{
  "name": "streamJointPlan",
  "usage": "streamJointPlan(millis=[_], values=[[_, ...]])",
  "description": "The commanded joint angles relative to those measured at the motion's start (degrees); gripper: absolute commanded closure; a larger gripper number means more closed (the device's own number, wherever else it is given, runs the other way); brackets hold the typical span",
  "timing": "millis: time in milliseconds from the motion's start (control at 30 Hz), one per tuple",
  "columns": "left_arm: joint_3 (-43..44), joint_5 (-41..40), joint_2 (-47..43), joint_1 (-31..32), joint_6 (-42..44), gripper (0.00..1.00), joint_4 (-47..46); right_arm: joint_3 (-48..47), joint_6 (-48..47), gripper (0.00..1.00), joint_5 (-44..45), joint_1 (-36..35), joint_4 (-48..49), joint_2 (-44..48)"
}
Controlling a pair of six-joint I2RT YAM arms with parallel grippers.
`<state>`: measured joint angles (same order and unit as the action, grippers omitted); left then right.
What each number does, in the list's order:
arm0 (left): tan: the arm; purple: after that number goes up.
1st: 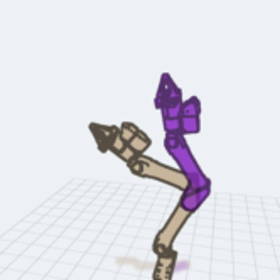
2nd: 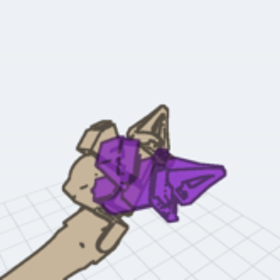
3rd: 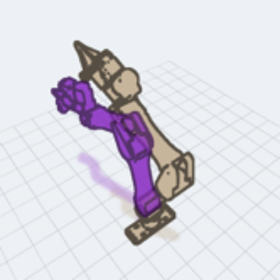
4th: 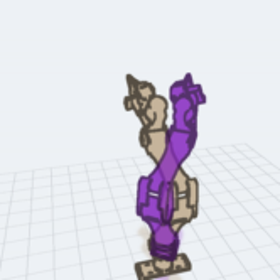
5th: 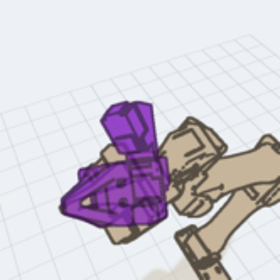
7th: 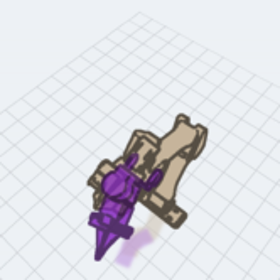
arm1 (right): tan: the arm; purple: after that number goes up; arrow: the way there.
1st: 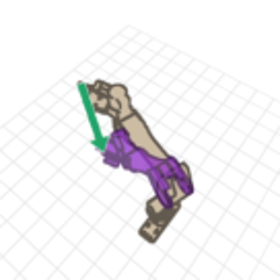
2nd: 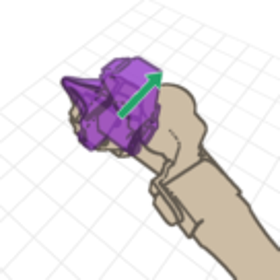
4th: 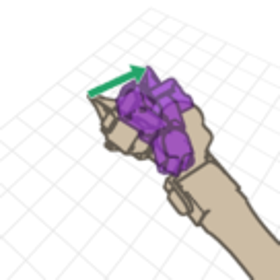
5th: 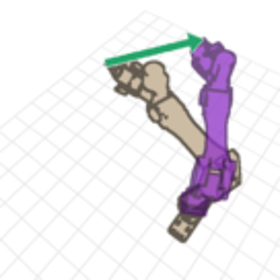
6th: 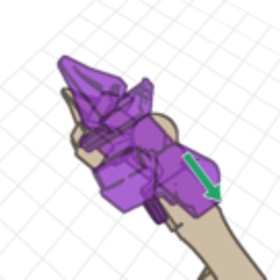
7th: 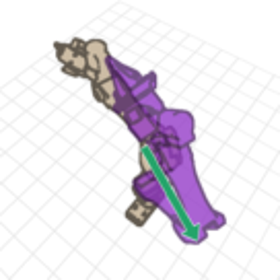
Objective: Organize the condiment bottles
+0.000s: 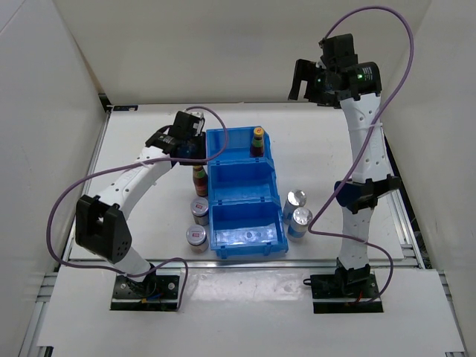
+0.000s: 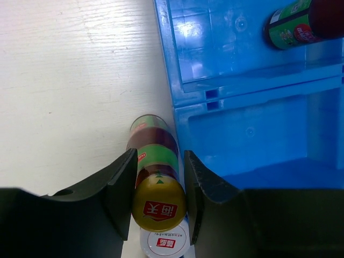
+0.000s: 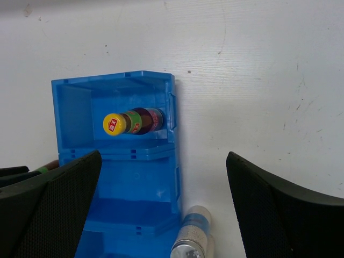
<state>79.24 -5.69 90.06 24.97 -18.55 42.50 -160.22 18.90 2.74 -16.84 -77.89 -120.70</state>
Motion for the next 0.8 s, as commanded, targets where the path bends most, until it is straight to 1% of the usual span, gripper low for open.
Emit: streamJointPlan(millis=[0, 33, 100, 267, 300, 367, 467, 500, 567, 600, 767], values=[[2.3, -3.0, -2.3, 0.3, -0.4, 0.73, 1.8, 0.7, -0.6, 0.00, -0.8, 0.4, -15.7, 2.1], [3.2, -3.5, -2.3, 0.3, -0.4, 0.77, 2.6, 1.2, -0.6, 0.00, -0.8, 0.4, -15.7, 2.1], [6.9, -5.5, -2.8, 0.3, 0.3, 0.88, 3.6, 1.2, -0.6, 0.00, -0.8, 0.4, -15.7, 2.1], [16.8, -9.0, -2.2, 0.3, 3.9, 0.88, 7.6, 2.5, -0.6, 0.00, -0.8, 0.4, -15.7, 2.7], [19.4, -9.6, -2.2, 0.3, 3.9, 0.88, 7.6, 3.2, -0.6, 0.00, -0.8, 0.4, -15.7, 2.7], [21.8, -10.7, -2.2, 0.3, 4.4, 0.88, 7.6, 3.2, -0.6, 0.00, -0.8, 0.4, -15.7, 3.2], [27.1, -10.7, -1.0, 0.3, 5.0, 0.88, 7.6, 3.2, -0.6, 0.00, -0.1, 0.4, -15.7, 3.8], [30.1, -10.7, -1.0, 0.3, 5.0, 0.88, 8.1, 3.2, -0.6, 0.00, 1.8, 0.4, -15.7, 3.8], [33.2, -10.7, 0.9, 0.3, 5.0, 0.88, 8.1, 4.6, -0.1, 0.00, 3.1, 0.4, -15.7, 5.3], [36.3, -10.0, 1.5, 0.8, 5.0, 0.88, 8.1, 4.6, -0.1, 0.00, 3.1, 0.4, -15.7, 6.0], [45.1, -7.9, 7.8, 1.4, 6.1, 0.88, 8.1, 7.9, -0.1, 0.00, 3.1, 0.4, -15.7, 7.8]])
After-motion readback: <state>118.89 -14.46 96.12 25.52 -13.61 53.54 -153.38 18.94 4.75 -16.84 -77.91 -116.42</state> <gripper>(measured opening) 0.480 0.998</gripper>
